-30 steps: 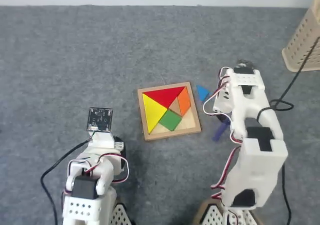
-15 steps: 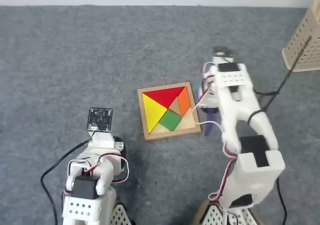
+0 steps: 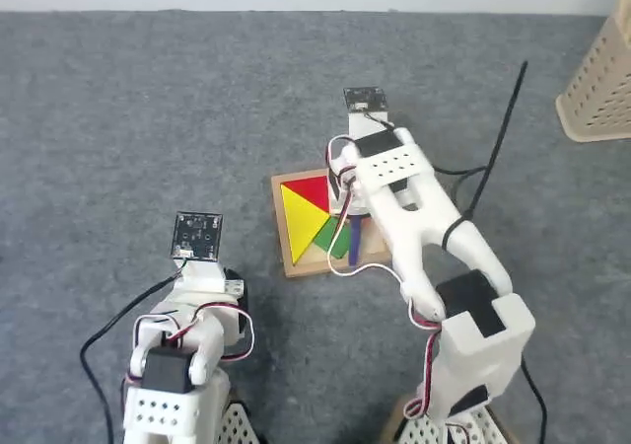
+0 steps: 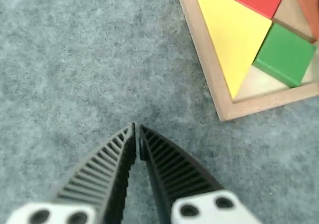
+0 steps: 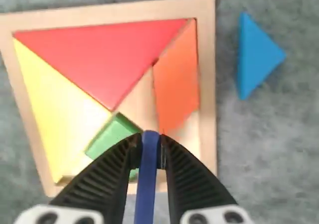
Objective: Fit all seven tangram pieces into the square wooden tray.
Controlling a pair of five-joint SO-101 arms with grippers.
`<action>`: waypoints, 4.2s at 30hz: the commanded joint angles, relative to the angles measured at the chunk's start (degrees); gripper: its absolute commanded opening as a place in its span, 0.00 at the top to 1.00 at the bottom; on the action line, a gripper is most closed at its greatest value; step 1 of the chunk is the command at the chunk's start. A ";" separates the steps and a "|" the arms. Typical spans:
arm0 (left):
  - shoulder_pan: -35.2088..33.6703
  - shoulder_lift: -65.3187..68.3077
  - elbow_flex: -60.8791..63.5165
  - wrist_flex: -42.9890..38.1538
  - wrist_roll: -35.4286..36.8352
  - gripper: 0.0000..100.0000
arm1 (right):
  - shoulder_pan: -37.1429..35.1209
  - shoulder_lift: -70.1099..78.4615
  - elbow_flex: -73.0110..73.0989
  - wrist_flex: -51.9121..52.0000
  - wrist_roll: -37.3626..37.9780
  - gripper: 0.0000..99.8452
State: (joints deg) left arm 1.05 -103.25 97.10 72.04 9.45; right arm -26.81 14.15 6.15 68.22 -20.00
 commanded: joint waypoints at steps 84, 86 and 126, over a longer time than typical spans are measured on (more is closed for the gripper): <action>-0.09 -0.88 -0.48 0.26 -0.26 0.99 | 12.18 -4.09 -1.32 -7.16 29.80 0.73; -0.09 -0.88 -0.48 0.26 -0.26 0.99 | 12.18 -0.66 -3.96 -7.60 29.89 0.73; -0.09 -0.88 -0.48 0.26 -0.26 0.99 | 12.44 15.08 -10.81 -11.30 34.37 0.85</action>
State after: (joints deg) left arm 1.05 -103.25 97.10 72.04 9.45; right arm -14.77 29.80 -2.64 58.02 13.85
